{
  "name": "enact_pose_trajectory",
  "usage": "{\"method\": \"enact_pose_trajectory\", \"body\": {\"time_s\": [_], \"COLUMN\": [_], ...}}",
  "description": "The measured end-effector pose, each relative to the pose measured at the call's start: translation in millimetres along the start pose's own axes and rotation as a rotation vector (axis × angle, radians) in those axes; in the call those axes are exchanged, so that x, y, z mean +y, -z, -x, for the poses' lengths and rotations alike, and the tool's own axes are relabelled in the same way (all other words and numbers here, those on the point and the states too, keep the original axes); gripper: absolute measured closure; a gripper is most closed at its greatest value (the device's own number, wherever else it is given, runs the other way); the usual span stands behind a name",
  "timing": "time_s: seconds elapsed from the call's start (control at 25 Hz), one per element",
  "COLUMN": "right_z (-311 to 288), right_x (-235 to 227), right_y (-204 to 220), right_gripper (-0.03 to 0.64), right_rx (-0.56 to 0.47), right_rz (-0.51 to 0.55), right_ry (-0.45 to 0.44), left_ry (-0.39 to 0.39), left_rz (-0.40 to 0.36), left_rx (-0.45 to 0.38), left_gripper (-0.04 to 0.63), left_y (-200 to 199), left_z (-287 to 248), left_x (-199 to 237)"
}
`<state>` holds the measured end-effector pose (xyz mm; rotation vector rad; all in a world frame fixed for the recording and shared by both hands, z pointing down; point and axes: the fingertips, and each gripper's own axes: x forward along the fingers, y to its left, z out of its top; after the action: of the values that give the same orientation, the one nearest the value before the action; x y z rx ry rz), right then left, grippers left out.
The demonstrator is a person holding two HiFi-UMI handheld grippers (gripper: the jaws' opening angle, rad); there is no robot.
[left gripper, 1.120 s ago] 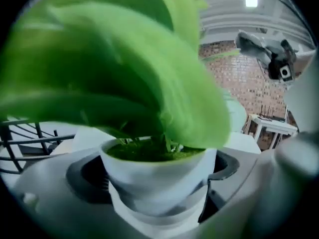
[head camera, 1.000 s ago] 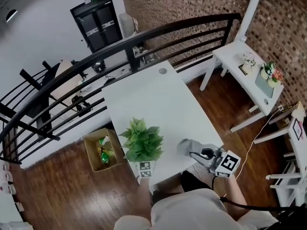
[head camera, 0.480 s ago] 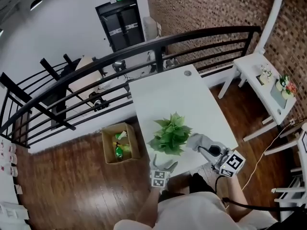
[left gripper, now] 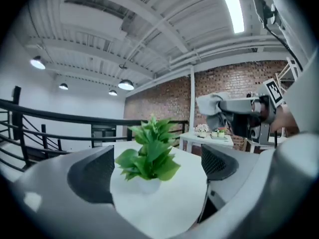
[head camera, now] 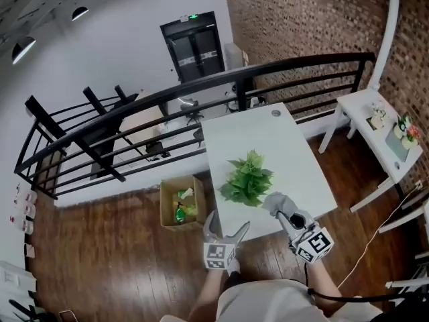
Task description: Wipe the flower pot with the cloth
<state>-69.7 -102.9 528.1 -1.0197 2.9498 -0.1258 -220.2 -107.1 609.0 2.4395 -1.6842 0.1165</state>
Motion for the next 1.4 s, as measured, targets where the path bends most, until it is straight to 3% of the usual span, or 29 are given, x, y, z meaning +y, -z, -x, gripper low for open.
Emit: {"method": "enact_pose_trajectory", "body": {"time_s": [0.2,0.32,0.52,0.68,0.76,0.88,1.12,1.28,1.4], "right_z": [79.5,131.9,178.9,184.4,180.3,175.6,149.1,141.9,142.1], "right_x": [-23.2,-41.0,-33.6,-31.3,-20.8,-1.8,31.6,46.5,44.9], "right_y": [-11.9,-1.9,-5.0,-29.6,-39.0,-47.9,-47.1,-44.0,-42.9], "right_gripper": [0.597,0.597,0.597,0.597,0.597,0.597,0.597,0.598,0.598], "right_rx": [-0.046,-0.067,-0.040,-0.049,-0.055,-0.058,-0.052,-0.028,-0.021], "right_rz": [0.007,-0.039,-0.069,-0.002,0.036,0.052,0.049,0.071,0.065], "right_ry": [0.058,0.119,0.096,0.128,0.135,0.132,0.096,0.114,0.144], "left_ry": [-0.155,-0.186,-0.227,-0.235,-0.262,-0.333,-0.328,-0.322,-0.345], "left_rz": [-0.011,-0.032,-0.061,-0.068,-0.113,-0.156,-0.053,-0.041,-0.048], "left_rx": [-0.099,-0.140,-0.135,-0.165,-0.191,-0.231,-0.202,-0.192,-0.205], "left_gripper": [0.018,0.028,0.068,0.076,0.098,0.184,0.149,0.149,0.204], "left_y": [-52.3,-64.4,-71.8,-88.0,-99.3,-119.4,-101.7,-95.3,-92.1], "left_z": [26.0,36.5,62.3,76.3,90.6,115.6,139.1,153.1,153.8], "left_x": [-74.5,-131.4,-180.4,-185.7,-178.9,-167.9,-147.3,-140.4,-134.9]}}
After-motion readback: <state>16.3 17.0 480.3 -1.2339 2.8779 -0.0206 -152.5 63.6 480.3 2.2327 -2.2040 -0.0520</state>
